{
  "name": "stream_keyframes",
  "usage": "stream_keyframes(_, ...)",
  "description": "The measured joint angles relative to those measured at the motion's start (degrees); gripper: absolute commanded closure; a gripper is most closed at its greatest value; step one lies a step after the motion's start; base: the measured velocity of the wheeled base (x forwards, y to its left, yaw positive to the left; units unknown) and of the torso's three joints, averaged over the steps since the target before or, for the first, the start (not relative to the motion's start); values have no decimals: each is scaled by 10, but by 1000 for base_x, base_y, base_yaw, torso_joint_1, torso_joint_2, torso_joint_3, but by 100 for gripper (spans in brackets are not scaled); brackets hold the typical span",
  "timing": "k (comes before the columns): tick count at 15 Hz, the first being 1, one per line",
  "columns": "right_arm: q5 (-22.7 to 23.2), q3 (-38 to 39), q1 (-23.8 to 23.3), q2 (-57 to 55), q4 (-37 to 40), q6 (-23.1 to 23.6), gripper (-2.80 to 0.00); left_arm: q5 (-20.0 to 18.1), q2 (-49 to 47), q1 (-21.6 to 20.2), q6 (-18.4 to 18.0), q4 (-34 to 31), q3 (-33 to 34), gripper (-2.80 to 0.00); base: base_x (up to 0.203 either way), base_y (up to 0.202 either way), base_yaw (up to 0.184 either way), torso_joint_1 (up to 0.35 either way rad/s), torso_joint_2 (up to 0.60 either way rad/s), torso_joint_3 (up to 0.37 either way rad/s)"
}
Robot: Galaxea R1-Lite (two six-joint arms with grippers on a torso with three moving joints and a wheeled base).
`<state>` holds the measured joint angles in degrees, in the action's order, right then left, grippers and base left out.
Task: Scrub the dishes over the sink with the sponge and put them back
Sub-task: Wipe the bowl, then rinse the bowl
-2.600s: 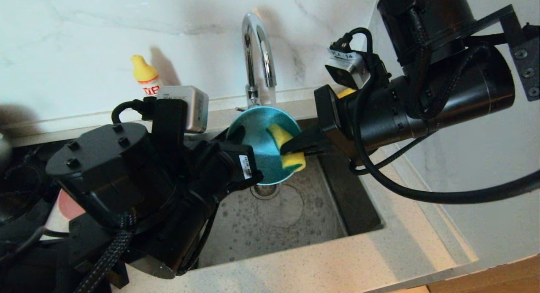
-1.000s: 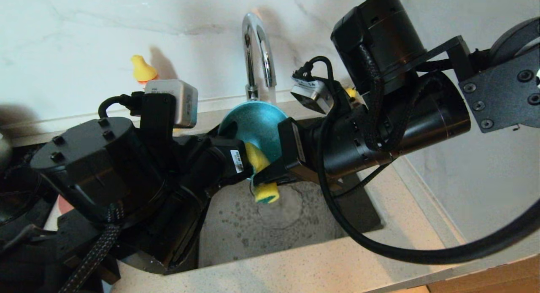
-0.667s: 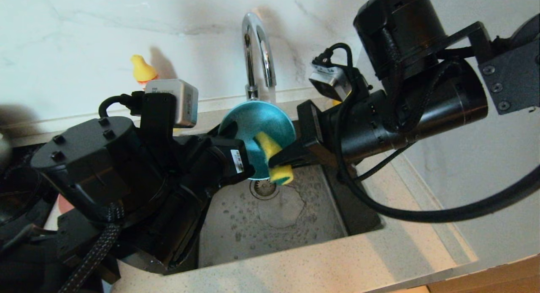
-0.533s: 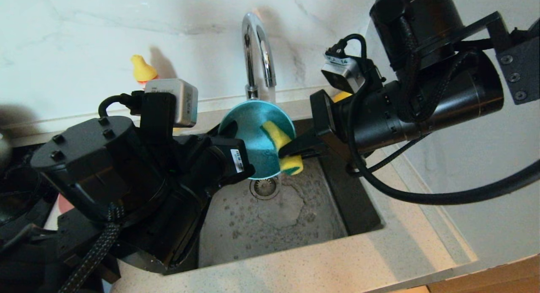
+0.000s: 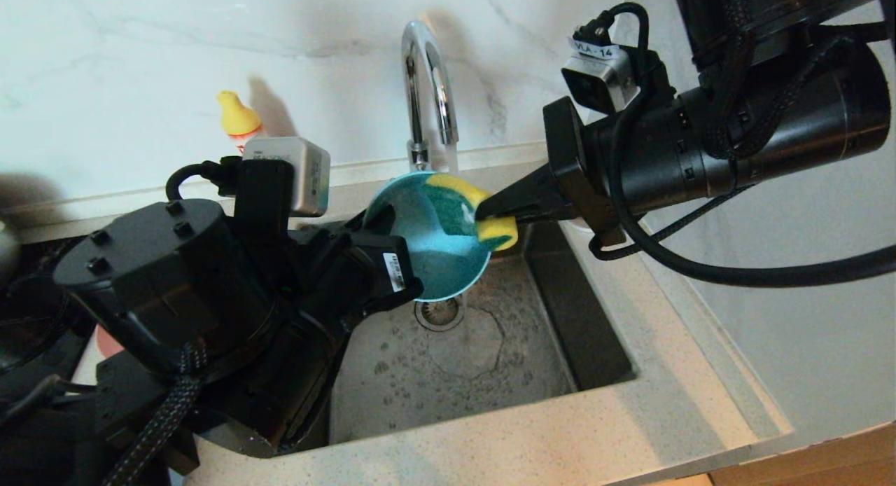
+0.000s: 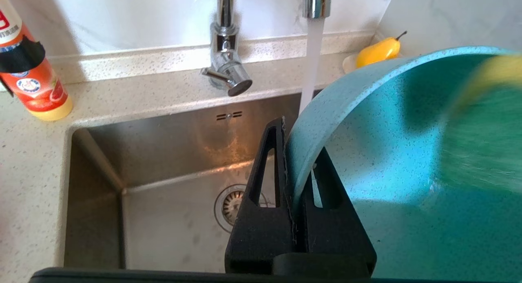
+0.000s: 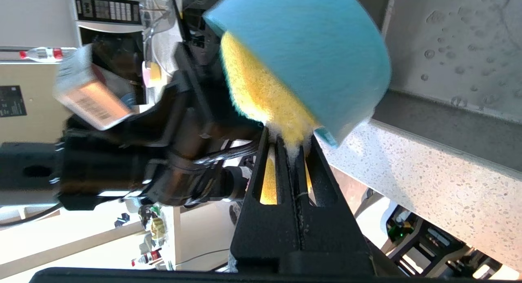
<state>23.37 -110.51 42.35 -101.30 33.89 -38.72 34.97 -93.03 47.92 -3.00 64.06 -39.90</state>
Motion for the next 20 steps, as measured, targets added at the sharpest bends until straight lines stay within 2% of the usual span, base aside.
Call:
stream_keyframes(3,0,1,1,18,4,0,0,1,-2,0,0,-6,3,0,0,0,0,0,0,0)
stream_keyframes(6,0,7,1,43,23,0,0,-1,-5,-16,6,-41,4,0,0,0,0,0,0,0)
stream_keyframes(10,0,34,-1,80,38,1,0,-4,-11,-56,48,-124,-12,0,0,0,0,0,0,0)
stream_keyframes(13,0,73,-4,101,35,12,0,-21,-15,-78,117,-229,-46,0,0,0,0,0,0,0)
stream_keyframes(15,-1,99,-5,112,32,15,0,-53,-16,-89,182,-331,-82,0,0,0,0,0,0,0)
stream_keyframes(18,-1,131,-5,124,31,23,0,-122,-25,-107,290,-495,-161,0,0,0,0,0,0,0)
stream_keyframes(20,-1,145,-5,131,31,26,0,-142,-50,-120,338,-563,-203,0,0,0,0,0,0,0)
